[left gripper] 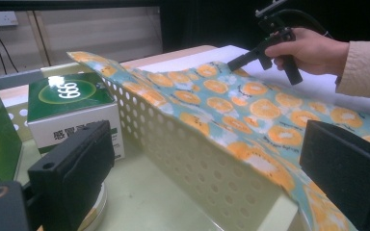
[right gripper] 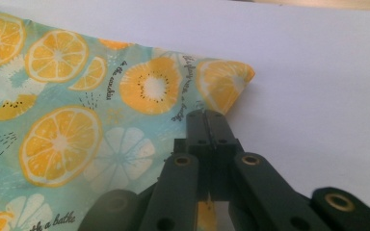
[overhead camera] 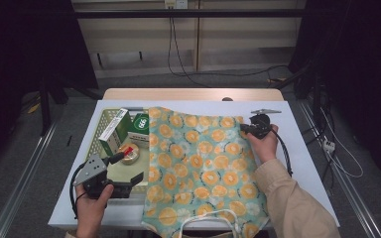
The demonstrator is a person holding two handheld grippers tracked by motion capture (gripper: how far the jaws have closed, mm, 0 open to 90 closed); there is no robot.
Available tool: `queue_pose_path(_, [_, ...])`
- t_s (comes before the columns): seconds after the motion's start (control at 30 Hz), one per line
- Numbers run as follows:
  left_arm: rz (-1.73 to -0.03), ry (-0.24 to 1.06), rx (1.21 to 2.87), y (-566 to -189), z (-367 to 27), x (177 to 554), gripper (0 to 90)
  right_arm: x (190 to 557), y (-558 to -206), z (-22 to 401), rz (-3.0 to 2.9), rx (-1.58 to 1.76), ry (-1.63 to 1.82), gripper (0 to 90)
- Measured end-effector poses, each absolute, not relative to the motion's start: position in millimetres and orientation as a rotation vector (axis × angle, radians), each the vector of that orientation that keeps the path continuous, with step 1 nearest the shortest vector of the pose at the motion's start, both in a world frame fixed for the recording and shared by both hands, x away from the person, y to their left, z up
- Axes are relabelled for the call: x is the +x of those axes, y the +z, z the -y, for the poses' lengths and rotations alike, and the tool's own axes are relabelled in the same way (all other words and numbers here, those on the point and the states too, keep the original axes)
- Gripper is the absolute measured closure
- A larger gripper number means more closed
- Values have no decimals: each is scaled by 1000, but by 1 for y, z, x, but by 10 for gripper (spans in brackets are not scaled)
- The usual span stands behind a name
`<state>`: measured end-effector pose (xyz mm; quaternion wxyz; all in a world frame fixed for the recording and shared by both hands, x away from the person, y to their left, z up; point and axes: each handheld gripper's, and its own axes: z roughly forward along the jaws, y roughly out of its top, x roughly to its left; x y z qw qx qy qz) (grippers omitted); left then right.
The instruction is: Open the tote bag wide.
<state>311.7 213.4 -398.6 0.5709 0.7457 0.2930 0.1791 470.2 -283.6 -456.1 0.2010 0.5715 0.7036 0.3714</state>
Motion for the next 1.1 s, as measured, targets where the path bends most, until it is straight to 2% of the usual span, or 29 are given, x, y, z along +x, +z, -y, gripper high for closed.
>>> queue_pose_path(0.1, [-686, 423, 1751, -398, -212, 311, 48, 472, -455, 291, -1949, 1596, 1009, 900])
queue_pose_path(0.33, [-677, 422, 1761, -398, -210, 310, 48, 469, -454, 347, -1852, 1655, 922, 900])
queue_pose_path(0.5, [-679, 418, 1768, -399, -208, 311, 48, 462, -452, 370, -1806, 1678, 905, 900])
queue_pose_path(0.7, [-671, 428, 1770, -397, -208, 311, 48, 445, -441, 375, -1810, 1629, 955, 446])
queue_pose_path(0.73, [-672, 429, 1771, -397, -207, 311, 48, 442, -438, 373, -1820, 1619, 973, 405])
queue_pose_path(0.8, [-673, 424, 1767, -396, -207, 311, 48, 439, -436, 371, -1835, 1606, 988, 400])
queue_pose_path(0.93, [-666, 427, 1768, -395, -207, 310, 48, 417, -421, 347, -1980, 1460, 1111, 291])
queue_pose_path(1.1, [-673, 417, 1765, -396, -206, 310, 48, 391, -418, 315, -2126, 1294, 1181, 277])
